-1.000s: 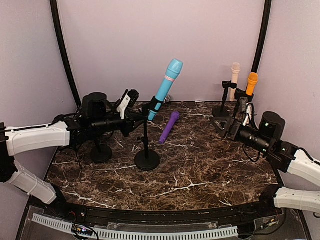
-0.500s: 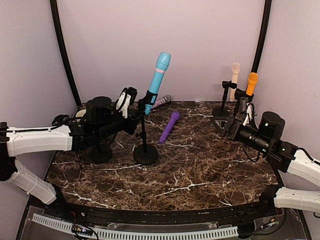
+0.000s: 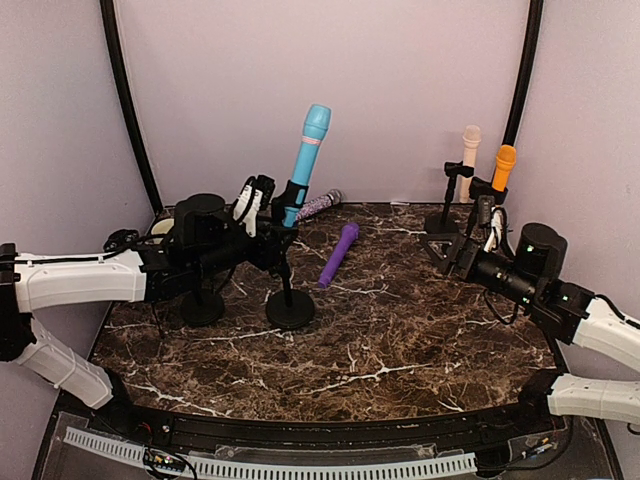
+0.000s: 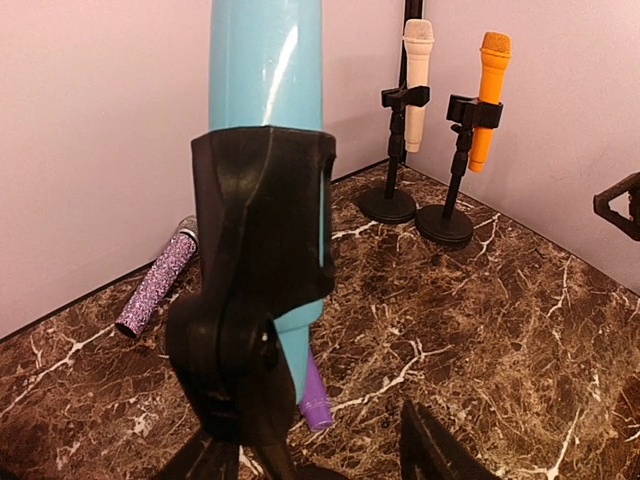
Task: Remove the microphone from the stand
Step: Adjust the microphone stand with the microphone at the center of the board, then move the microphone stand with the microphone to the center of the board.
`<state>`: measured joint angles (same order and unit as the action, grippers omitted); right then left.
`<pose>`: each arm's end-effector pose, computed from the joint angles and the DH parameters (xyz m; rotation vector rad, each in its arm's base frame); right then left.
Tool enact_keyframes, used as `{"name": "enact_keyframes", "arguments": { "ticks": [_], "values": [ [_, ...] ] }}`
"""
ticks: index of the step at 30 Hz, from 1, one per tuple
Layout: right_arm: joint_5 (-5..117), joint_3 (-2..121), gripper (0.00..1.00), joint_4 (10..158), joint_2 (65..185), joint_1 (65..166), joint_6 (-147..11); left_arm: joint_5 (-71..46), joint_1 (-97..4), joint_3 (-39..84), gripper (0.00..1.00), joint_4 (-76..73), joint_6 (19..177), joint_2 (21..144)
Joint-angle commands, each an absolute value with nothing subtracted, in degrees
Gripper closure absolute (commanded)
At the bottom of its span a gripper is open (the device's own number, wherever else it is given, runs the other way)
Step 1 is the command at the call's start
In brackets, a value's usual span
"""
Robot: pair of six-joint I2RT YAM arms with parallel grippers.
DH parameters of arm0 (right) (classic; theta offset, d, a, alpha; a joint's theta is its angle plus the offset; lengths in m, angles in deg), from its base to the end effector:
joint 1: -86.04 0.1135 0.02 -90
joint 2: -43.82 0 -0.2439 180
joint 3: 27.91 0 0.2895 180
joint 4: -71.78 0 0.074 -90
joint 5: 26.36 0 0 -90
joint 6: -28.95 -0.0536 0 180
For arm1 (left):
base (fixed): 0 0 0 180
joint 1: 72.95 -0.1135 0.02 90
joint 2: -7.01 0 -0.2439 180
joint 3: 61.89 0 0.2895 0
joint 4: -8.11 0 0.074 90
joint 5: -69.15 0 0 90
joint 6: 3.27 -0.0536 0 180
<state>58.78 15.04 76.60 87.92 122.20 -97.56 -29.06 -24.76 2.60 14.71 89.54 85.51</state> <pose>0.2081 0.1577 0.2642 -0.0626 1.7799 1.0108 0.2579 -0.2768 0.2660 0.5651 1.6335 -0.5406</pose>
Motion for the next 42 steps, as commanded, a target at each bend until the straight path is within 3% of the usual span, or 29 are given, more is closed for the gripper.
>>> {"name": "enact_keyframes", "arguments": {
  "ticks": [1, 8, 16, 22, 25, 34, 42],
  "values": [
    [59.35, 16.04, 0.01, 75.39, 87.69, 122.70, -97.73, -29.82, -24.54, 3.41, 0.37, 15.23, 88.47, 82.80],
    [59.51, 15.53, 0.02, 75.46, 87.09, 122.63, -97.93, -31.25, -24.53, 1.14, 0.29, 13.19, 87.09, 79.49],
    [59.95, 15.25, 0.02, 75.80, 86.48, 122.61, -97.84, -36.30, -24.46, -4.21, 0.27, 10.94, 85.28, 73.54],
    [61.11, 15.25, 0.01, 76.53, 85.73, 122.65, -97.81, -26.69, -24.34, -7.22, 0.26, 9.23, 80.68, 70.71],
    [61.51, 15.10, 0.02, 77.06, 85.30, 122.67, -97.71, -22.63, -23.66, -8.79, 0.21, 9.21, 76.76, 69.52],
    [61.89, 14.55, 0.01, 76.63, 85.13, 122.62, -97.93, -25.35, -20.18, -10.81, 0.23, 7.49, 61.61, 71.47],
    [62.32, 13.30, 0.01, 76.21, 84.22, 122.65, -98.24, -28.60, -19.60, -10.83, 0.32, 10.33, 56.26, 76.38]
  ]
}}
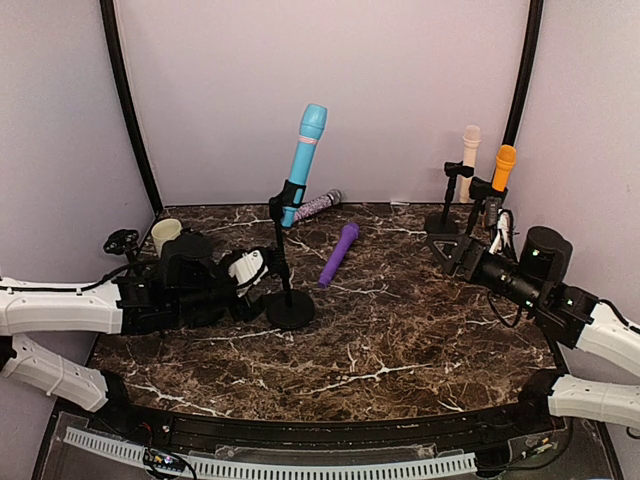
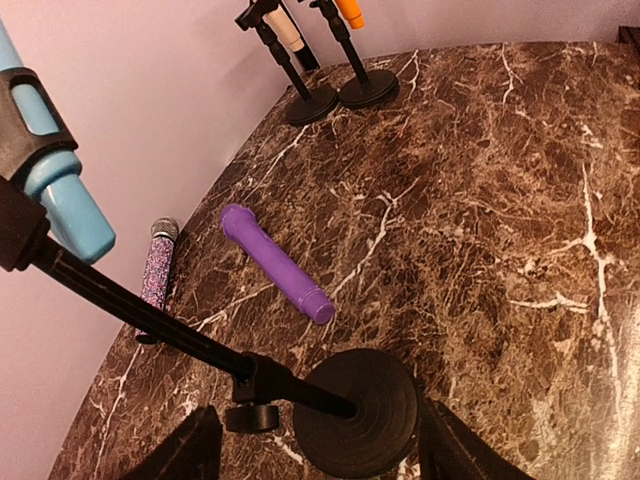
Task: Remove the microphone from the stand
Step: Move the microphone stand with the microphone to the center of the board.
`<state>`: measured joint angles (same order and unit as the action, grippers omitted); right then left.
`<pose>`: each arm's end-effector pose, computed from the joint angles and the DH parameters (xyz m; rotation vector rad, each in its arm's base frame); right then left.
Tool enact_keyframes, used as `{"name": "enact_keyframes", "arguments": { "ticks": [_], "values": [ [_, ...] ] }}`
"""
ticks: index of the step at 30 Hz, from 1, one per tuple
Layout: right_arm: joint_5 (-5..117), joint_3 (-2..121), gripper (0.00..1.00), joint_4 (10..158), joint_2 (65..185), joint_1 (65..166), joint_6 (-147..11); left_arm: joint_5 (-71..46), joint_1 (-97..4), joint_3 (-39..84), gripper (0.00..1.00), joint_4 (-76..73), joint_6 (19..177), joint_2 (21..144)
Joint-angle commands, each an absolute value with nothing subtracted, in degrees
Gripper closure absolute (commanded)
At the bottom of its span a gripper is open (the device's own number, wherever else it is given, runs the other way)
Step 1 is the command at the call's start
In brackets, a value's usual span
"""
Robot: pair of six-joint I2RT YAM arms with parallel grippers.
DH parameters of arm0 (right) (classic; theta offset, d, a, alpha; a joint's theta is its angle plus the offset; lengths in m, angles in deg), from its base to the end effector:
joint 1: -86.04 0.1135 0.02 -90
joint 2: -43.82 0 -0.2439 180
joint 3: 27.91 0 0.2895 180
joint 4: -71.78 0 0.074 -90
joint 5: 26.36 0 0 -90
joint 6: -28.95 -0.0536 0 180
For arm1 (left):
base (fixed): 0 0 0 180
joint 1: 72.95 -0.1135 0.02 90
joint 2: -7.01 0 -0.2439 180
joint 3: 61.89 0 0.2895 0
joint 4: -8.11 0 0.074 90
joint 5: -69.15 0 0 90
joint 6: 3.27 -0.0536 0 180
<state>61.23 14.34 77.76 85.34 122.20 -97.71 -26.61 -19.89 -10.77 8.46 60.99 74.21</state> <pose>0.2036 0.1516 0.2672 -0.0261 1.7610 0.9834 0.2004 -0.2575 0.2236 1.1194 1.4738 -0.2403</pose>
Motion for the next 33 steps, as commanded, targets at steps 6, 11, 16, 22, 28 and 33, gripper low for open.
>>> {"name": "enact_keyframes", "arguments": {
  "ticks": [6, 11, 16, 22, 28, 33],
  "values": [
    [62.63, 13.46, 0.01, 76.67, 83.85, 122.62, -98.15, -30.87, -19.60, -10.51, 0.40, 12.53, 53.70, 79.93],
    [63.29, 13.21, 0.01, 76.82, 82.95, 122.69, -98.06, -33.31, -19.62, -11.19, 0.40, 14.18, 51.90, 81.57],
    [63.12, 13.70, 0.02, 76.75, 83.28, 122.62, -98.13, -37.17, -19.68, -11.27, 0.40, 16.27, 51.44, 82.70],
    [62.85, 13.84, 0.01, 76.37, 83.16, 122.65, -98.26, -39.76, -19.66, -10.36, 0.46, 16.46, 50.98, 84.92],
    [62.85, 13.96, 0.01, 76.78, 82.38, 122.62, -98.35, -40.19, -20.52, -9.11, 0.49, 15.55, 51.68, 86.98],
    [63.18, 13.96, 0.02, 77.27, 81.82, 122.62, -98.17, -40.30, -20.65, -8.72, 0.51, 15.53, 51.78, 87.34]
  ]
}}
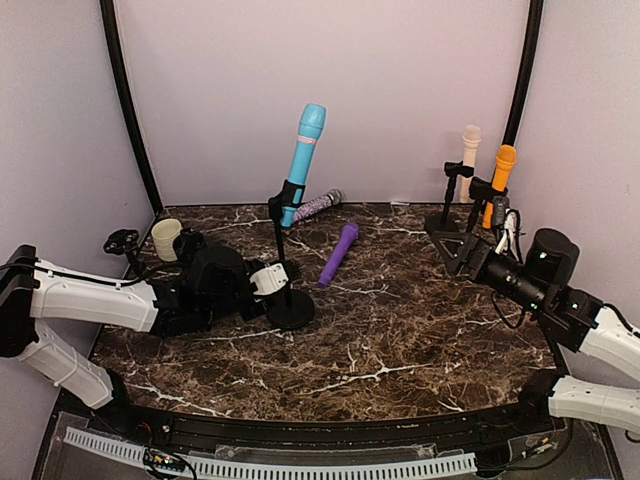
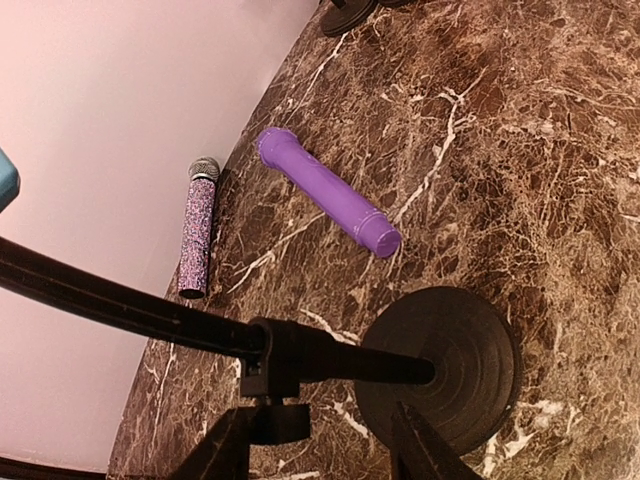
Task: Remove the microphone from the stand
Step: Move the microphone stand with the microphone to the center of the board.
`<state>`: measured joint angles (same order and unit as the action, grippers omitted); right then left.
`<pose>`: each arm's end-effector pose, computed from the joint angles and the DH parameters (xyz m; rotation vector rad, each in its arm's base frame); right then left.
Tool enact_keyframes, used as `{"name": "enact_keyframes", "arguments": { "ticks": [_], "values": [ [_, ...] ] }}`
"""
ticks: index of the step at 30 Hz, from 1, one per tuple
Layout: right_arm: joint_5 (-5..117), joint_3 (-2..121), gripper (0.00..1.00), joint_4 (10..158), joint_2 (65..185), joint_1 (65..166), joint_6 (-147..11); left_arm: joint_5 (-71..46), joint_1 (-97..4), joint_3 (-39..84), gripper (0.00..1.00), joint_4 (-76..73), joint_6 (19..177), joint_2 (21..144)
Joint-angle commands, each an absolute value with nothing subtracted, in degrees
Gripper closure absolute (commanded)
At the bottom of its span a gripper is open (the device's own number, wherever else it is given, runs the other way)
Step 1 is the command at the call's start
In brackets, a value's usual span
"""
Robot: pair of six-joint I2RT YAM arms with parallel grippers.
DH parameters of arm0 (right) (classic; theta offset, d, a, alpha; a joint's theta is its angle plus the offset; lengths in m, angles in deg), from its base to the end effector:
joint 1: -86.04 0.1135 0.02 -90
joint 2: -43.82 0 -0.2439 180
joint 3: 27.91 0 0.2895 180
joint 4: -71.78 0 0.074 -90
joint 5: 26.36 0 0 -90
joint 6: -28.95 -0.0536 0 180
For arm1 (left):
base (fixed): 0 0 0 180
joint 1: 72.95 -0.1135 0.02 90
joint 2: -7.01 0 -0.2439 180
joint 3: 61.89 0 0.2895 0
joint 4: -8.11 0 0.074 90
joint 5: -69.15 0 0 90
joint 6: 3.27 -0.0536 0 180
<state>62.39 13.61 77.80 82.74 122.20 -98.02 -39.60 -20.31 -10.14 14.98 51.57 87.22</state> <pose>0.1986 0.1466 0.2722 -0.0055 1.7259 0.9836 0.2255 -0.2670 0.1700 1.1738 1.5300 0.1148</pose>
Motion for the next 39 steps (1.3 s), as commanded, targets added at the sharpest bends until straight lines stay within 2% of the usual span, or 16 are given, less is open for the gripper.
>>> {"name": "enact_keyframes", "arguments": {
  "ticks": [1, 14, 30, 39],
  "values": [
    [63.20, 13.94, 0.02, 77.24, 81.86, 122.61, -98.14, -40.29, -20.65, -8.65, 0.51, 15.60, 51.76, 87.43],
    [63.29, 13.94, 0.02, 77.54, 81.71, 122.61, -98.14, -41.43, -22.36, -6.61, 0.55, 15.25, 52.85, 89.69],
    [63.47, 13.26, 0.01, 78.12, 80.48, 122.65, -98.40, -38.58, -23.68, -5.92, 0.74, 12.73, 54.75, 90.49],
    [63.43, 12.95, 0.01, 78.89, 78.97, 122.61, -98.52, -32.90, -24.95, -5.06, 0.79, 8.19, 58.27, 90.03]
  ]
}}
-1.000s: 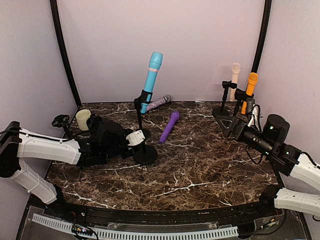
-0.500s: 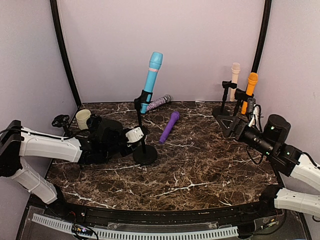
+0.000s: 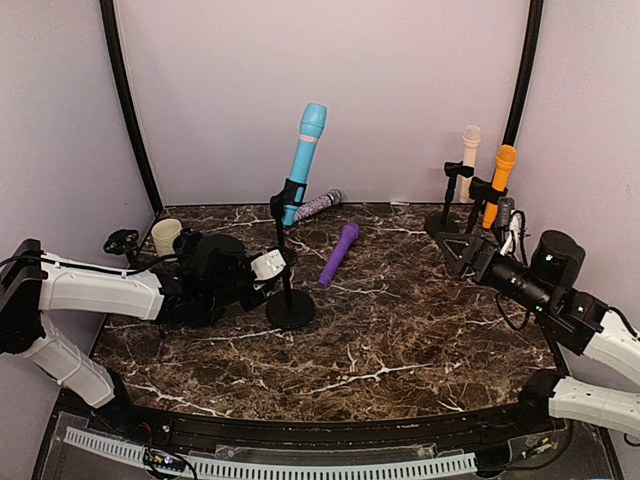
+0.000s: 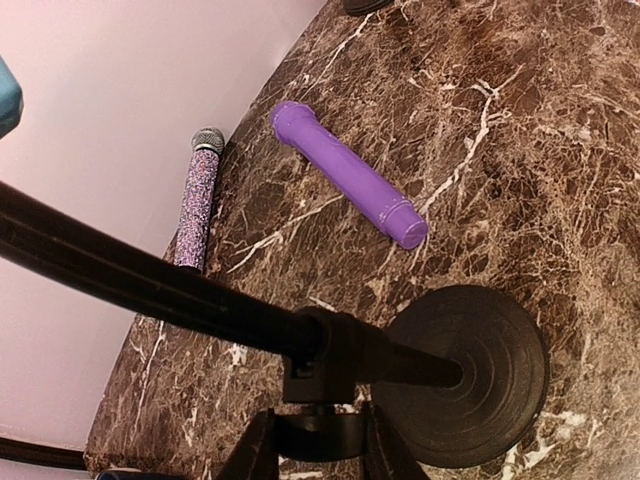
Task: Remove the microphone from the stand
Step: Move the microphone stand with the microphone to the center of the board.
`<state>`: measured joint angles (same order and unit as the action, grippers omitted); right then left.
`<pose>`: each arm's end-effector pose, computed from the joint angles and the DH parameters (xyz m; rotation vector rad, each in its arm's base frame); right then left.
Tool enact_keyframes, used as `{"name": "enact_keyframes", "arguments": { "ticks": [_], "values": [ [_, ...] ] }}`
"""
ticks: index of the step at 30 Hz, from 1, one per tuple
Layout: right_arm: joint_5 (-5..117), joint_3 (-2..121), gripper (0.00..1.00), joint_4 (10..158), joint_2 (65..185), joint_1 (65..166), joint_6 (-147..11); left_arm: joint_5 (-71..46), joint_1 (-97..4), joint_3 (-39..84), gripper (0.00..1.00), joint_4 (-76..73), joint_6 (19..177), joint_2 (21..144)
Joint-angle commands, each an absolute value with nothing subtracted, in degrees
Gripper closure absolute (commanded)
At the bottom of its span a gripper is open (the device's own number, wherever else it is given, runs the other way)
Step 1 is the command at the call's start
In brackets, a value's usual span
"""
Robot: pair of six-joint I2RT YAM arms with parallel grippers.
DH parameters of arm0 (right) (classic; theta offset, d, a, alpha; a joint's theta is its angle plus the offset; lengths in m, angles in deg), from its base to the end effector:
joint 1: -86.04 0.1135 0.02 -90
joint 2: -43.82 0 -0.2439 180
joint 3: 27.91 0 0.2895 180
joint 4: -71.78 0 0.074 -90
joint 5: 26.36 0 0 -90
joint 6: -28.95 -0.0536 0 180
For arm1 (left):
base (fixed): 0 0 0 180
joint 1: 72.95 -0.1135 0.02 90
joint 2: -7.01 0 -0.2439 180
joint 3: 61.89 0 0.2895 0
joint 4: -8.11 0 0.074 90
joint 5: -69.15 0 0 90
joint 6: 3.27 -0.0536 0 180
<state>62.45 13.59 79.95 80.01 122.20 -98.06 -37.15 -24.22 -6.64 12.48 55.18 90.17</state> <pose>0.1922 0.1418 0.2779 -0.0042 1.7158 0.9871 0.2499 -0.2620 0.1701 1.1210 1.6141 0.0856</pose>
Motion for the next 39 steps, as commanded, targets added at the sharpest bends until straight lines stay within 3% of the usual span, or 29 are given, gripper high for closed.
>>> {"name": "enact_keyframes", "arguments": {
  "ticks": [1, 39],
  "values": [
    [63.46, 12.92, 0.01, 79.02, 78.79, 122.63, -98.56, -32.06, -25.09, -5.00, 0.80, 7.35, 58.57, 90.02],
    [64.44, 12.88, 0.02, 80.71, 76.62, 122.62, -98.49, -6.74, -32.14, -0.71, 0.87, -7.58, 77.01, 92.70]
  ]
}}
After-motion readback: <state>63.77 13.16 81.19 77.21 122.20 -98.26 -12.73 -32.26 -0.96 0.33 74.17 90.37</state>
